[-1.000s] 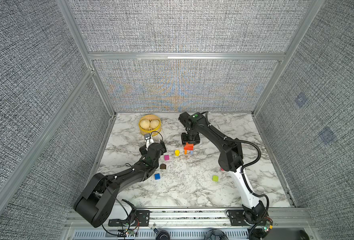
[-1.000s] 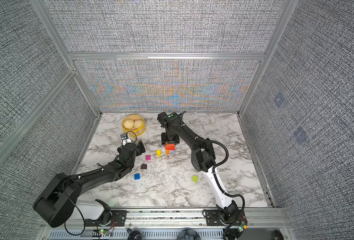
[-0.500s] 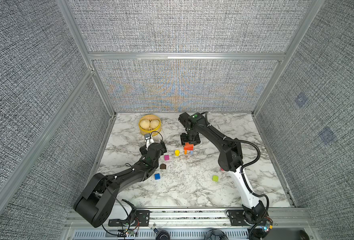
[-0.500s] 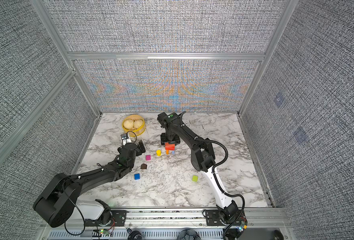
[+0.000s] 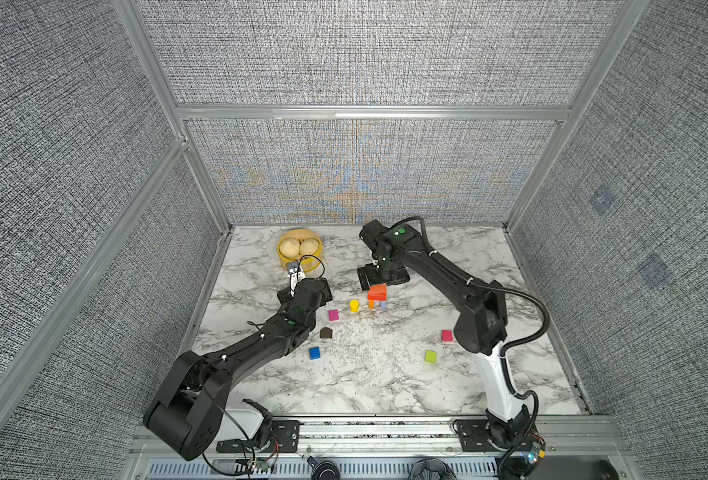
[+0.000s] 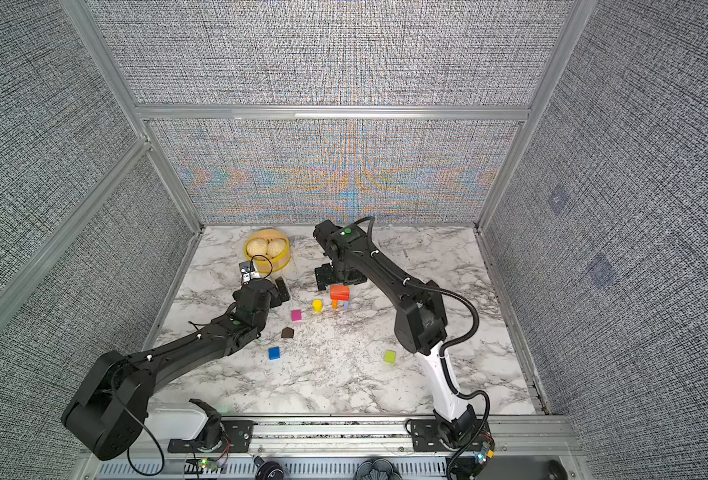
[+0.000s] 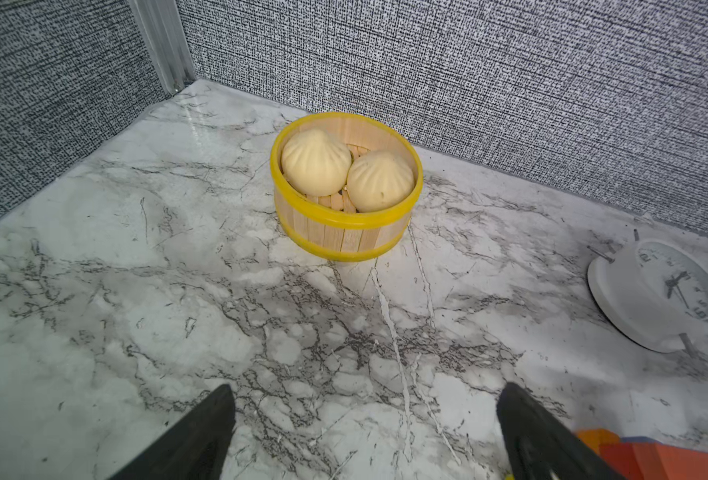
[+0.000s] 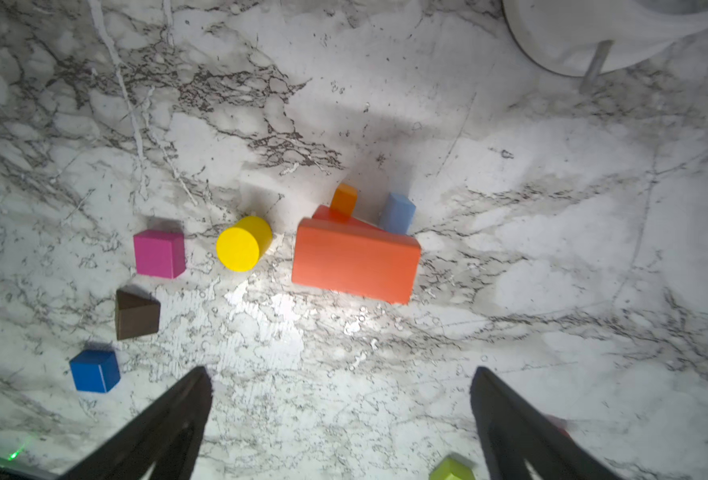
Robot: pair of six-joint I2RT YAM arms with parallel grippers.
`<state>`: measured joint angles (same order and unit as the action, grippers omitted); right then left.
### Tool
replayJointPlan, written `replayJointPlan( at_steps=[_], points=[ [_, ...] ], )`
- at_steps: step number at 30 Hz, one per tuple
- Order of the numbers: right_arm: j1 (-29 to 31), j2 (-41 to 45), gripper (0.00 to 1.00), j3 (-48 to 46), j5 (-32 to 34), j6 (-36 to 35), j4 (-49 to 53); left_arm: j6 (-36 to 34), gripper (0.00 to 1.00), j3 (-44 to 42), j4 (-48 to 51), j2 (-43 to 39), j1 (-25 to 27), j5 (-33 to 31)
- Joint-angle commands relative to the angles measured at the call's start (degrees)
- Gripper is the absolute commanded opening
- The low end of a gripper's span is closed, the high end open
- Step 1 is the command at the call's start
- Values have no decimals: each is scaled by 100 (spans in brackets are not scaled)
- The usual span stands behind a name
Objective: Build the wood block tower
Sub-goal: 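Open the right gripper and withdraw it toward the pink cube, then lower the right gripper onto the pink cube and close on it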
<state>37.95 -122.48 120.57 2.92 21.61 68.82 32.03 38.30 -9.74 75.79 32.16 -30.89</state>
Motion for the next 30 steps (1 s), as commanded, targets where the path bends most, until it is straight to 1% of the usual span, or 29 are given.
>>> replayJointPlan(
  at_steps=[1, 7, 8, 12, 16, 18, 21, 25, 28, 30],
  points=[
    [-5, 643, 99, -633, 173, -248, -490, 99, 99, 205, 892, -203, -1, 226],
    [-51, 2079, 99, -2026, 408, -323, -728, 297, 99, 455, 2127, -562, 0, 852],
    [-68, 2290, 97, -2239, 434, -304, -744, 295, 99, 482, 2276, -614, -2, 982],
    [-221, 3265, 88, -3351, 486, -71, -995, 289, 99, 694, 2954, -857, 1, 1559],
    [-507, 4252, 86, -4629, 313, 263, -1465, 417, 99, 804, 3451, -1237, 52, 1794],
    [-663, 4608, 86, -5165, 256, 391, -1667, 424, 99, 804, 3579, -1406, 96, 1880],
    [-903, 4976, 86, -5824, 192, 524, -1854, 406, 99, 809, 3763, -1505, 183, 1960],
    [-1225, 5189, 84, -6503, 24, 625, -2126, 486, 99, 828, 3943, -1481, 354, 1918],
    [-1503, 5166, 78, -6885, -167, 608, -2378, 497, 99, 820, 3913, -1406, 455, 1881],
    [-1625, 5065, 70, -7038, -254, 557, -2530, 488, 99, 829, 3872, -1318, 488, 1856]
  ],
)
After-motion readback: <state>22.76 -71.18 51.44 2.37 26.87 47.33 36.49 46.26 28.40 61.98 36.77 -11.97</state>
